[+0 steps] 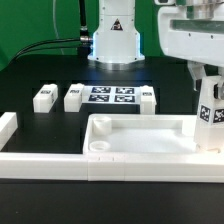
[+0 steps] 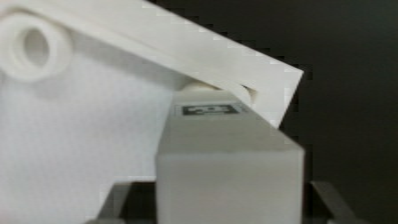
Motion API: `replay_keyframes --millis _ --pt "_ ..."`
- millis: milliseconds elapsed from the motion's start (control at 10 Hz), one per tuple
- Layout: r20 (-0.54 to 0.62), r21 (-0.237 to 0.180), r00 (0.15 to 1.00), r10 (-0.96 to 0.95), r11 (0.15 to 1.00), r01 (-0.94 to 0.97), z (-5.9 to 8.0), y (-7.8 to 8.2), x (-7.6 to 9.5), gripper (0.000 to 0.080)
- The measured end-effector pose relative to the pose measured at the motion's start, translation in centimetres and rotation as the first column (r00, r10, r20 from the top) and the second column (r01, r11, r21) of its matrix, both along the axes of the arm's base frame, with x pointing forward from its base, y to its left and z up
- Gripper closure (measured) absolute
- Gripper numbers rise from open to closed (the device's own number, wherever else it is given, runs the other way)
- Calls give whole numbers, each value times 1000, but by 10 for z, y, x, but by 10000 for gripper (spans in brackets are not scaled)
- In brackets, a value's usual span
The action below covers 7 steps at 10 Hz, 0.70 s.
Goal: Assemble desk
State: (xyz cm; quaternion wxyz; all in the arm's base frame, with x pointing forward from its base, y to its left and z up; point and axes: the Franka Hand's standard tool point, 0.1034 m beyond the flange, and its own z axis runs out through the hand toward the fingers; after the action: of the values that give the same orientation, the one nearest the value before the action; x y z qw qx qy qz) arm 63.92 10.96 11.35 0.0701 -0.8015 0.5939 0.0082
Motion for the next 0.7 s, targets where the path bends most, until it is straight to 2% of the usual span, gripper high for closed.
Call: replay_keyframes --millis 100,300,400,500,600,700 --pt "-9 8 995 -95 995 95 0 0 1 508" --pt "-21 29 986 -167 985 168 0 -1 1 508" --pt "-17 28 989 -144 989 145 0 -1 1 508" --pt "-15 25 995 -99 995 99 0 -1 0 330" --pt "-34 24 998 -49 998 50 4 0 0 330" --pt "-18 21 1000 17 1000 -17 3 1 1 189"
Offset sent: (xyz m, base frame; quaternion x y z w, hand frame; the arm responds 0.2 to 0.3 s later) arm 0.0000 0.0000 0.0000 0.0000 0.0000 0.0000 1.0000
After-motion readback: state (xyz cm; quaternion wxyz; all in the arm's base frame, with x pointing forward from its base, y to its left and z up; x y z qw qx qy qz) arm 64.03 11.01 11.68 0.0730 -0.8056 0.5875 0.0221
